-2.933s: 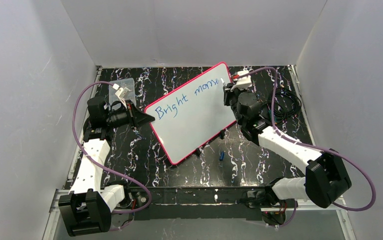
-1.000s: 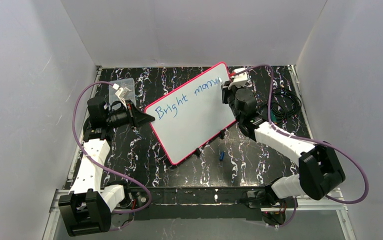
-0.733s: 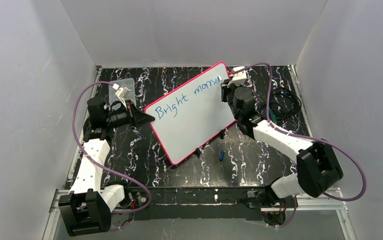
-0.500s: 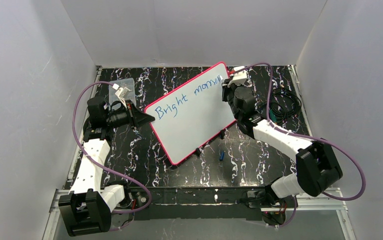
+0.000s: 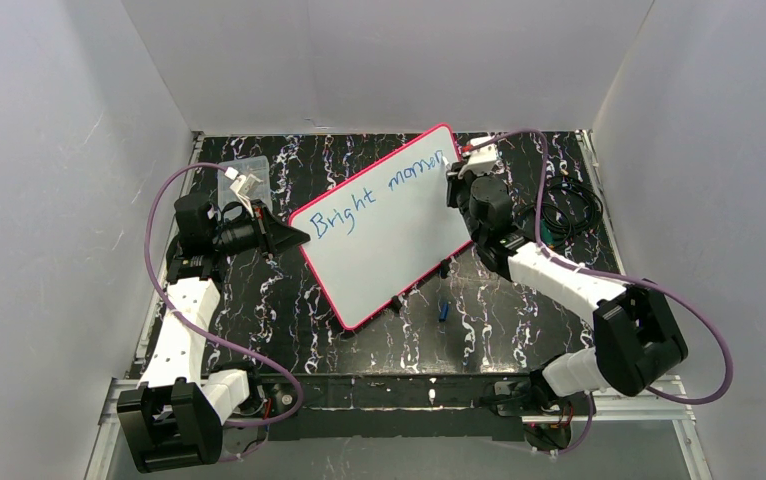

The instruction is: Write a sentence on the whiteboard

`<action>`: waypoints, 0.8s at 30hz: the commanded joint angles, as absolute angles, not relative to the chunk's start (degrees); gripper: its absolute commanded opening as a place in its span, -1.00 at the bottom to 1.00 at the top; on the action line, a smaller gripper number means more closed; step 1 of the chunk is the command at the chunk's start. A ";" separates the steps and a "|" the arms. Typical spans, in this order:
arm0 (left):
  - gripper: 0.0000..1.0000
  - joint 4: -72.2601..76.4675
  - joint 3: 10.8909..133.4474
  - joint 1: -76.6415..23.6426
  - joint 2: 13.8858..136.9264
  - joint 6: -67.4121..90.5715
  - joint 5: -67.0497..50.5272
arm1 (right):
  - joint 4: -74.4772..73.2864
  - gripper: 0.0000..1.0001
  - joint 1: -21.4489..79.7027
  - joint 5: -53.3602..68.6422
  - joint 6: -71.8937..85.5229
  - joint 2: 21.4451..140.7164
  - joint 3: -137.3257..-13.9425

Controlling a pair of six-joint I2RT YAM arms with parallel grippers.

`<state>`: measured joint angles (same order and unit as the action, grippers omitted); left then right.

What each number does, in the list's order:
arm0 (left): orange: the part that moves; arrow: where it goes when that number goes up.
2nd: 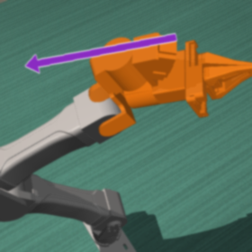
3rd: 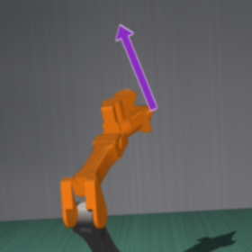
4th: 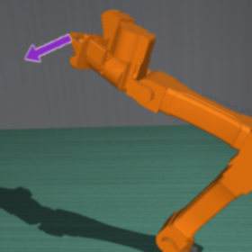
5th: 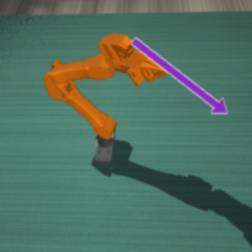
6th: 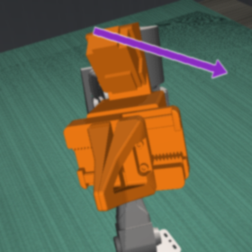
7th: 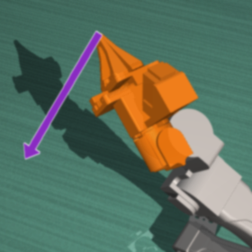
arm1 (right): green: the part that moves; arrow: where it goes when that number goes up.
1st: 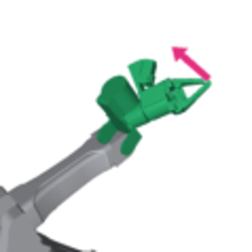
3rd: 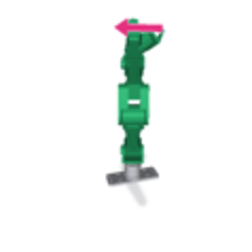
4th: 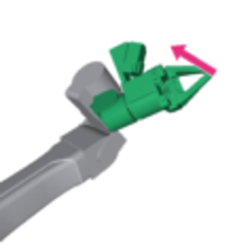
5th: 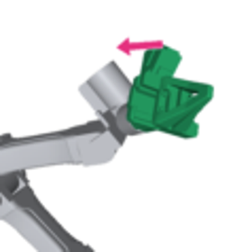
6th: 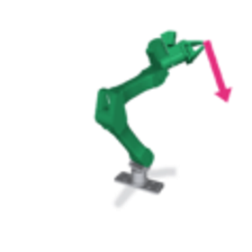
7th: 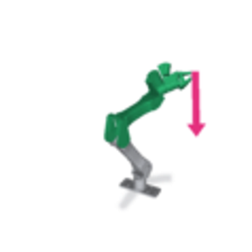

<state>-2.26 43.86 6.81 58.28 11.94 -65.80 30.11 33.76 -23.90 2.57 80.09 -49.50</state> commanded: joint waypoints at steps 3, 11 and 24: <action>-1.00 0.69 43.86 7.00 55.75 10.38 -67.94 | 30.50 -0.97 33.55 -23.49 4.04 77.22 -47.07; -1.00 0.86 43.77 7.02 55.75 10.52 -67.87 | 30.51 -0.97 33.56 -24.37 3.55 74.92 -47.33; -1.00 0.88 43.77 7.00 55.81 10.46 -67.72 | 30.70 -0.97 33.05 -25.42 0.31 76.04 -51.86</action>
<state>-1.89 43.59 6.79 57.98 11.53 -65.82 28.47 33.63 -25.17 1.85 75.09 -48.27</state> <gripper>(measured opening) 0.052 0.197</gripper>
